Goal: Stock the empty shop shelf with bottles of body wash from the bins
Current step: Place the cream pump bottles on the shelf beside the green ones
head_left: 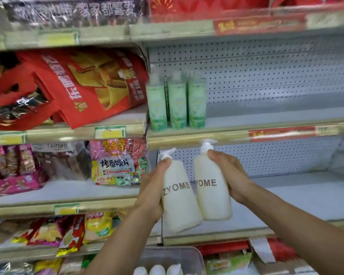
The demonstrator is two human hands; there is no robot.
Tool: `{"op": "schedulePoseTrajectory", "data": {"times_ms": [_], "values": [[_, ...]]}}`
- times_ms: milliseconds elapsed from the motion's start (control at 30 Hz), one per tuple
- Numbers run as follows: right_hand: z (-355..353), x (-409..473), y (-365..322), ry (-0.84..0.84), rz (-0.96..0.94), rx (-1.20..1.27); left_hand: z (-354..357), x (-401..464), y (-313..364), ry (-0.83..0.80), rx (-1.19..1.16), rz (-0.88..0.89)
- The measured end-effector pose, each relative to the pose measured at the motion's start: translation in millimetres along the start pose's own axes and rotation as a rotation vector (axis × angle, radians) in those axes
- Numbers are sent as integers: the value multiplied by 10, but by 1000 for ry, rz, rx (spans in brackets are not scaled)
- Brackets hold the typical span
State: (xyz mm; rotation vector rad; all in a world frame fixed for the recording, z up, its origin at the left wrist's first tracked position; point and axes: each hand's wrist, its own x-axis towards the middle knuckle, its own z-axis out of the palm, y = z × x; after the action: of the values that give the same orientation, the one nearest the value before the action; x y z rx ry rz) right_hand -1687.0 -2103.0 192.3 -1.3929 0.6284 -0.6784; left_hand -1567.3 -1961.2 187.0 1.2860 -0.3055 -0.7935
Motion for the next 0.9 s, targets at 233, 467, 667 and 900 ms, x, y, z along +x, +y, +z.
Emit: {"op": "schedulePoseTrajectory", "data": {"times_ms": [233,467,667,900], "values": [[-553,709,-750,-9,-222,-30,625,423,311,5,-49,76],[-933,1642,-1250,-15,-372,-102,979,757,529,125,-46,107],[-995,2254,-1235,-95,-367,-171,1119,945,600,169,-88,144],[-1111,2544,-1168,-283,-210,10,1208,1040,587,192,-87,171]]}}
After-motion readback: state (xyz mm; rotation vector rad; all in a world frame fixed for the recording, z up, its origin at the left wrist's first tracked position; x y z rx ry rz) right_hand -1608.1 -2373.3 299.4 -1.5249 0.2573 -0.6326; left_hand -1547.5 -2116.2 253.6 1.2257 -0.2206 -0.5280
